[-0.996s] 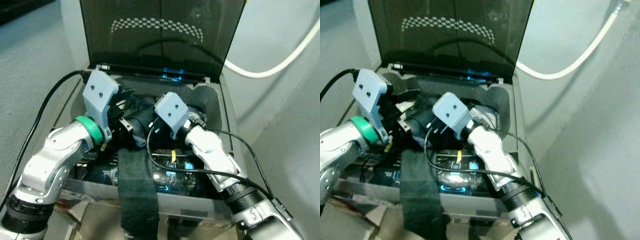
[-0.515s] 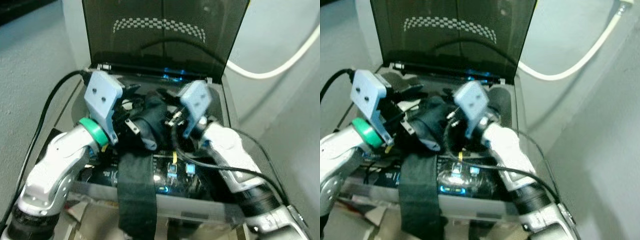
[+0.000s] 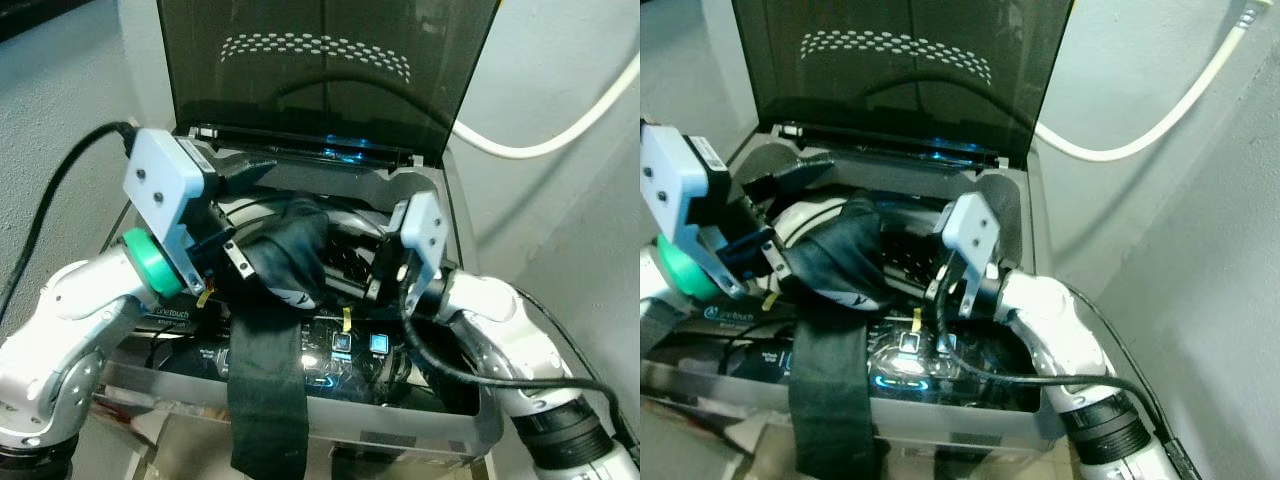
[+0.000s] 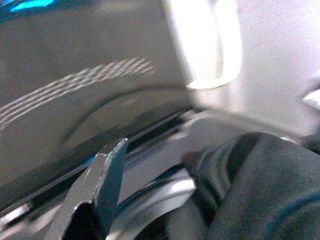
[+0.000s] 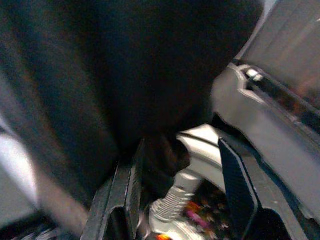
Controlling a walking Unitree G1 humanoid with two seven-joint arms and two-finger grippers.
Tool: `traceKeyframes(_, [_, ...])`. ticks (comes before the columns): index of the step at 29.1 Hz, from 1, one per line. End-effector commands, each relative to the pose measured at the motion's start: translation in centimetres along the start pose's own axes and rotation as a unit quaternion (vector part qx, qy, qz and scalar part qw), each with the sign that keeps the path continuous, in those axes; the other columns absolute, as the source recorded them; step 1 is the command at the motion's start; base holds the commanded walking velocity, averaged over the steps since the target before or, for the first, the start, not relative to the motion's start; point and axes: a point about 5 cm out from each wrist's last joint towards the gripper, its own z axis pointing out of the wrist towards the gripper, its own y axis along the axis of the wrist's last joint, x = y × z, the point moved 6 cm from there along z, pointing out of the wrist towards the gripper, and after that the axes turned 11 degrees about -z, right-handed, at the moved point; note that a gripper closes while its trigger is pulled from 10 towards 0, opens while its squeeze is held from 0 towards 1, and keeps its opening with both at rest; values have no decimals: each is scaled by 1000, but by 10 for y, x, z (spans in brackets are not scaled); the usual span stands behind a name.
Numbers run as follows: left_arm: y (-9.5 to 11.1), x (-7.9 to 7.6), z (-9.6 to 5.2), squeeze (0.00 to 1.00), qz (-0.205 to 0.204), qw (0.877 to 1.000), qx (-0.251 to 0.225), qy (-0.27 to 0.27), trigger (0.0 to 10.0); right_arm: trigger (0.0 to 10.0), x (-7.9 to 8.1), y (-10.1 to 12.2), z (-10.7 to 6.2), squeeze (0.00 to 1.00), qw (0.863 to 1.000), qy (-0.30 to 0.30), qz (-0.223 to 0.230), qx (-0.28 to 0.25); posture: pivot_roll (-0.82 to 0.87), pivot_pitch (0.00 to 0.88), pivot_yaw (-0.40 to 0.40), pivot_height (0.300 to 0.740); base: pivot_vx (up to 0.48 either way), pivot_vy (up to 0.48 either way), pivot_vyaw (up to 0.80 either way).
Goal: Clothes washing
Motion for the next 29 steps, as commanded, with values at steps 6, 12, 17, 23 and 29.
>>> traceKeyframes(6, [-65, 89, -11, 0, 26, 967, 135, 214, 10000, 10000, -30, 21, -7, 0, 998, -37, 10, -40, 162, 4, 4, 740, 0, 0, 0])
traceKeyframes(12, [-63, 140, -25, 0, 51, 935, 137, 323, 10000, 10000, -62, 3, -19, 0, 993, -100, -61, 29, 139, 4, 16, 740, 0, 0, 0])
traceKeyframes(17, [-60, 105, -5, 0, -9, 968, 115, 223, 10000, 10000, -81, -15, -19, 0, 974, -145, -145, 100, 120, 8, 32, 740, 0, 0, 0])
traceKeyframes(23, [-36, 55, 9, 0, -58, 993, 47, 91, 10000, 10000, -88, -24, -19, 0, 963, -159, -176, 127, 122, 14, 32, 740, 0, 0, 0])
traceKeyframes(29, [24, 14, 4, 0, -139, 986, -86, -43, 10000, 10000, -55, 5, -23, 0, 996, -90, 16, -10, 146, 19, 21, 740, 0, 0, 0])
